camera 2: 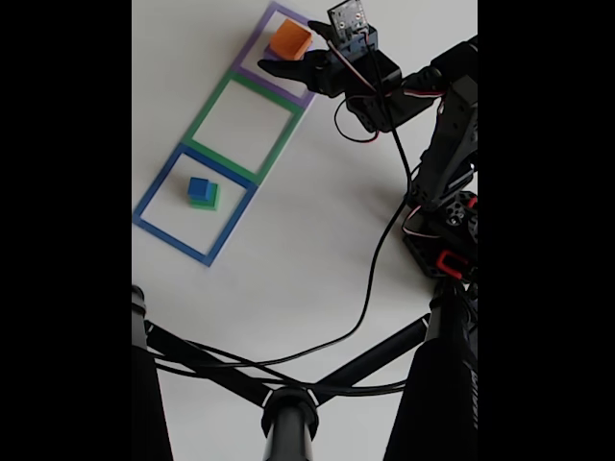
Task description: Tower of hanoi
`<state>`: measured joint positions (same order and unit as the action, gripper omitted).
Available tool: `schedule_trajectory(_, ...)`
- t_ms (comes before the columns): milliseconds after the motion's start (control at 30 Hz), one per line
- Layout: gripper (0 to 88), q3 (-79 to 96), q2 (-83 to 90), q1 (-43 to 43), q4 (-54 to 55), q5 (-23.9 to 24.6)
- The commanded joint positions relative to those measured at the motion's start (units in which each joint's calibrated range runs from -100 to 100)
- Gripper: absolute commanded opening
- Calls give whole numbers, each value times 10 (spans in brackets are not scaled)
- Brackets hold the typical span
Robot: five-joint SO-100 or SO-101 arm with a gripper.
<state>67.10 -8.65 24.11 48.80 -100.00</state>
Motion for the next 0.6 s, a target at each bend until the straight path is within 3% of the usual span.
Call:
schedule_trajectory(0,389,-3,3,-8,17,0)
schedule_trajectory(567,296,-1,-12,-10,33,0)
